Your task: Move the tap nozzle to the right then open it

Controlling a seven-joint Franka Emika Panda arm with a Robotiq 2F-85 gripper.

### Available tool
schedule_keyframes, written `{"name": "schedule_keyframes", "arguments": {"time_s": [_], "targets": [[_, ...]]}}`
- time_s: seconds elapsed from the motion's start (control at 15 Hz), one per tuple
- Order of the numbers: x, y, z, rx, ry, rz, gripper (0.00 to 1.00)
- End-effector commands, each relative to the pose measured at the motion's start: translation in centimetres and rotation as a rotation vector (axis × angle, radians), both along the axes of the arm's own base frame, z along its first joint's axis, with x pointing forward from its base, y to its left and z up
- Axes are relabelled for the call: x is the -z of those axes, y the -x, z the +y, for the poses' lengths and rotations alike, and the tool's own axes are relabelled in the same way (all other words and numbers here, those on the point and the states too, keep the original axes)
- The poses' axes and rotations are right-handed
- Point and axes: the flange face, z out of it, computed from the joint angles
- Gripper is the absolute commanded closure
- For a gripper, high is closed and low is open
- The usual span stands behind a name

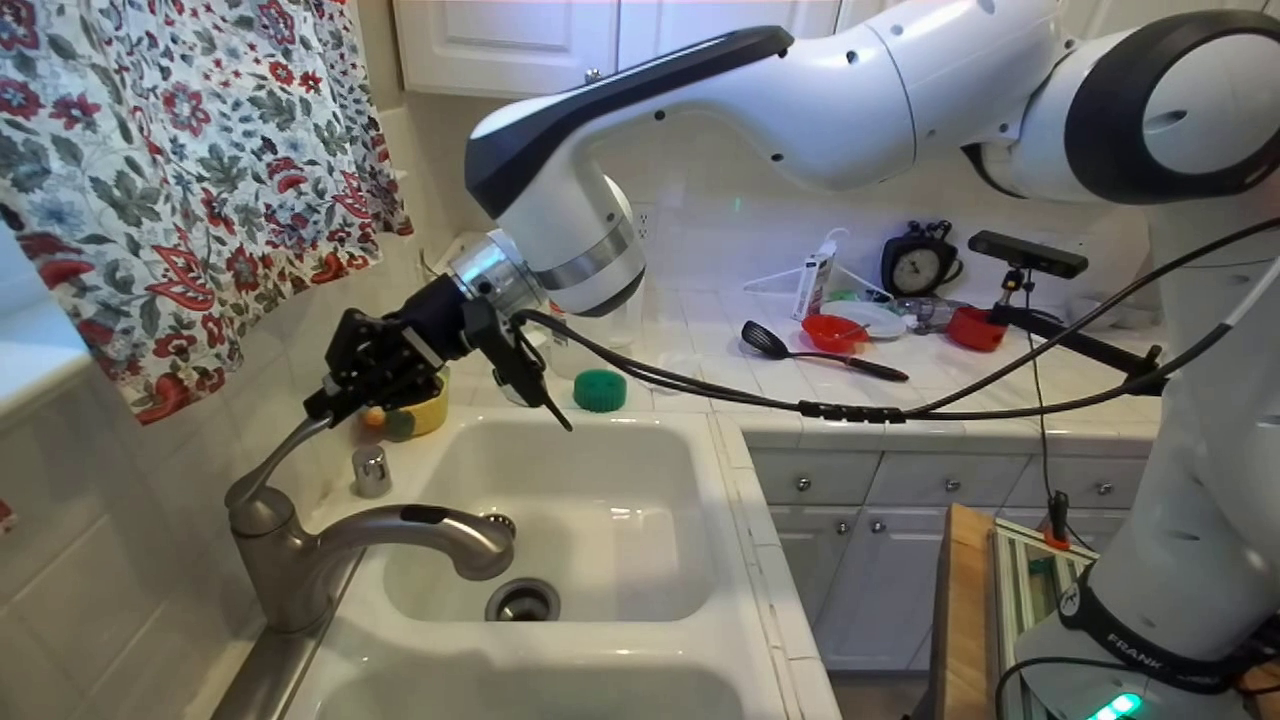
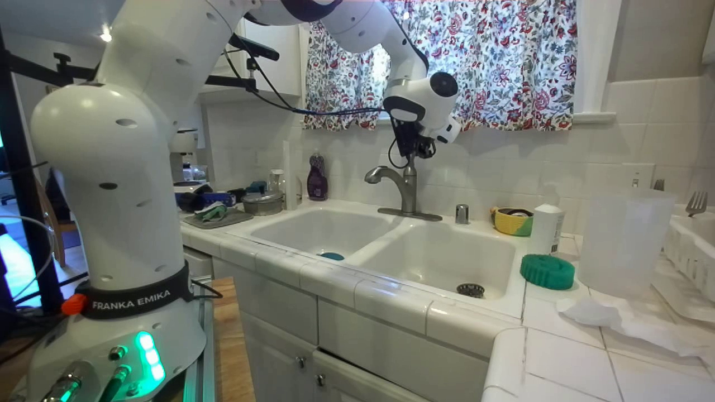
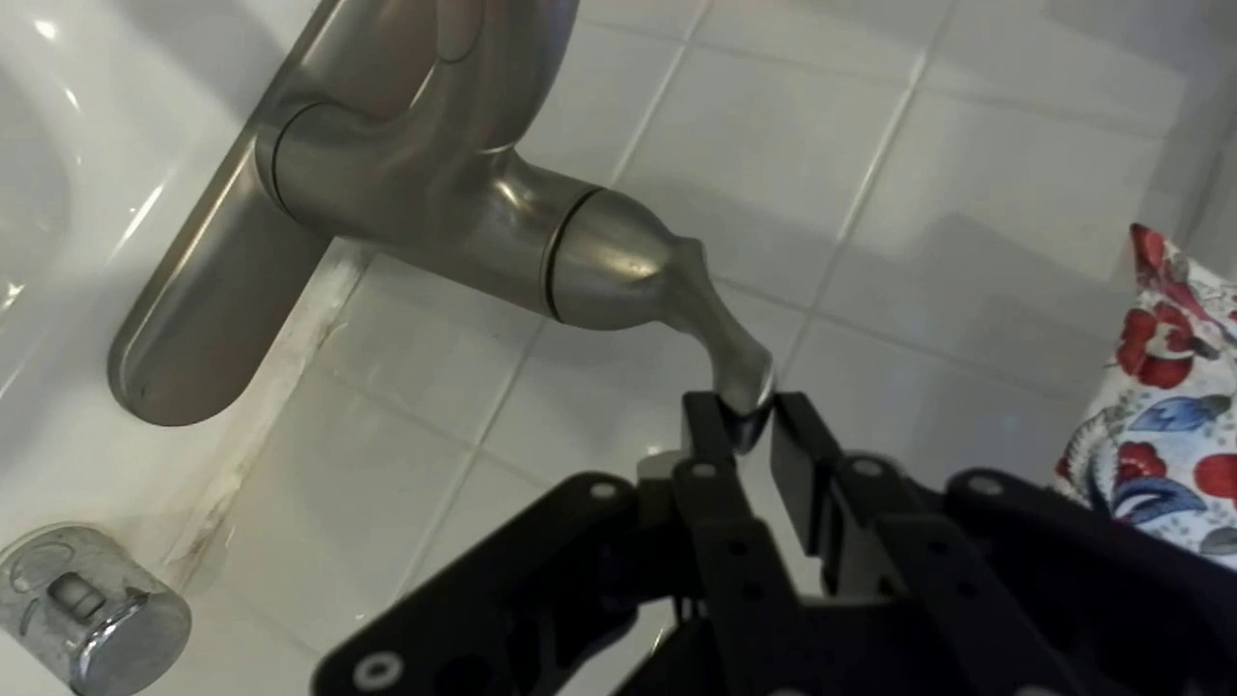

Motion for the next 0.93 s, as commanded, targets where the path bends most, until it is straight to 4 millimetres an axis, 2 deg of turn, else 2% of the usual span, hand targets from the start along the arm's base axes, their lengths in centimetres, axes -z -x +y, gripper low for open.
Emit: {"name": "schedule_keyframes", "arguments": {"time_s": [0.0, 0.4, 0.73, 0.87], "targets": [[-0.9, -0.5, 1.2, -0.018, -0.048, -0.020, 0.78], [-2.1, -0.3, 2.7, -0.045, -0.037, -0.053, 0.79], [-2.7, -0.4, 3.5, -0.058, -0.036, -0.074, 0.85], [-2.8, -0.4, 3.6, -0.061, -0.036, -0.077, 0.85]]}}
